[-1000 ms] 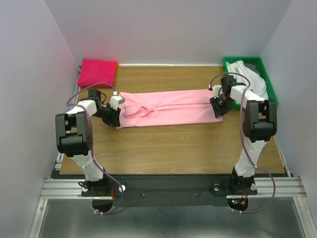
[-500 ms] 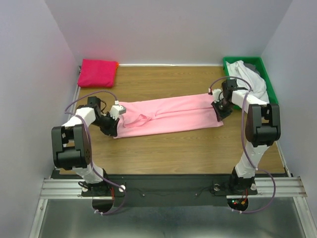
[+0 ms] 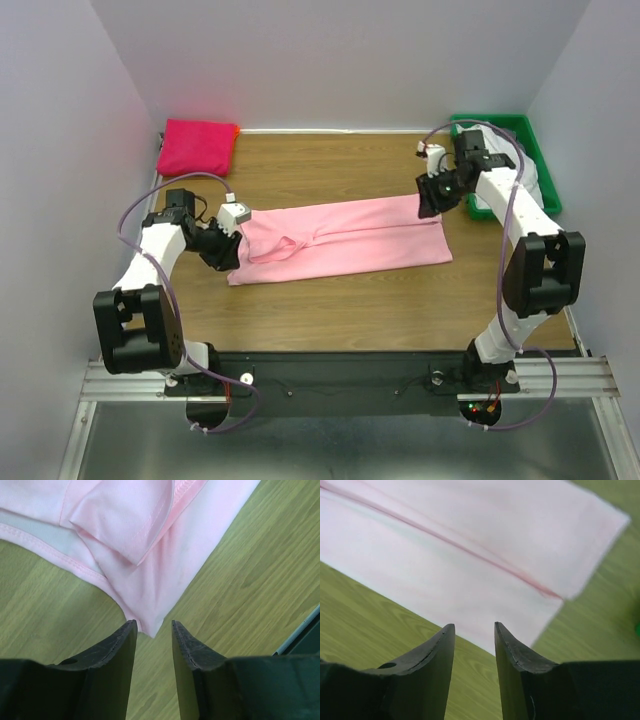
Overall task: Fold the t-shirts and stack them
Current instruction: Fold the tshirt
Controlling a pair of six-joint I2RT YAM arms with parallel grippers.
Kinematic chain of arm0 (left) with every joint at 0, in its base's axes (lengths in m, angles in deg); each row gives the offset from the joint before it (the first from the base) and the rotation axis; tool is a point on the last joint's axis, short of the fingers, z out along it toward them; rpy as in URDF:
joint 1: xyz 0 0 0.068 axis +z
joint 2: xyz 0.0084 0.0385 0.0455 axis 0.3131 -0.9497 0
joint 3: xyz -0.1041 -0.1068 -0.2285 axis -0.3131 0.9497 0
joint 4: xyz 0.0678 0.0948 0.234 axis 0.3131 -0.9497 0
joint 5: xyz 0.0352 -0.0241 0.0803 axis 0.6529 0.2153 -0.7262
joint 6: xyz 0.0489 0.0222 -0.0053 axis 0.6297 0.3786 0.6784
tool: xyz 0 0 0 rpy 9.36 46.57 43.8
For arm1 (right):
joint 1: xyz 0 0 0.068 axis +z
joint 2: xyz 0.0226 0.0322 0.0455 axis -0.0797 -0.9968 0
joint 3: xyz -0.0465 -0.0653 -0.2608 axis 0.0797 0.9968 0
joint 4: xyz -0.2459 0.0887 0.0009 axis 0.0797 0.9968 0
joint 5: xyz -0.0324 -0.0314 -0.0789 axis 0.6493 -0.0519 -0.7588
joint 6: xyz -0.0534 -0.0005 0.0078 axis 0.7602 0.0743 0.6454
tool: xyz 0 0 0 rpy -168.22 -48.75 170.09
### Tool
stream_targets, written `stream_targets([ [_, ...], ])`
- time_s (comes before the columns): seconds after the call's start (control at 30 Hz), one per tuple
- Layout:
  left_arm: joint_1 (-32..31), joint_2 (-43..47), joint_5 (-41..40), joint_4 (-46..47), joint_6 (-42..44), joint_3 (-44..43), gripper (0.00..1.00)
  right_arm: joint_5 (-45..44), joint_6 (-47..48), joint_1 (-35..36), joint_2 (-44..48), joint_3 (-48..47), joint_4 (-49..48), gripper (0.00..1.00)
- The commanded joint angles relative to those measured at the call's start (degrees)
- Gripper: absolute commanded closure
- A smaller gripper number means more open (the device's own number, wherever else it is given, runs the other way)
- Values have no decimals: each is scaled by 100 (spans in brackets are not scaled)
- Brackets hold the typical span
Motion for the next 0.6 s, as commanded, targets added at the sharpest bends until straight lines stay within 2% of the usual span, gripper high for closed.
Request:
stream_targets([
  [0.0,-51,-20,346,291,-122,21,54,842,-650,1007,103,-324,-608,58],
  [0.2,-130,-740,495,432,-280,-269,54,841,-1256,2151,-1083,-1325,-767,62],
  [0.37,-183,-1241,530,511,-412,-454,54,771,-1722,3002,-1628,-1599,-1126,62],
  [0.57,-262,-1611,566,660,-614,-656,57,718,-1907,3496,-2077,-1775,-1277,61],
])
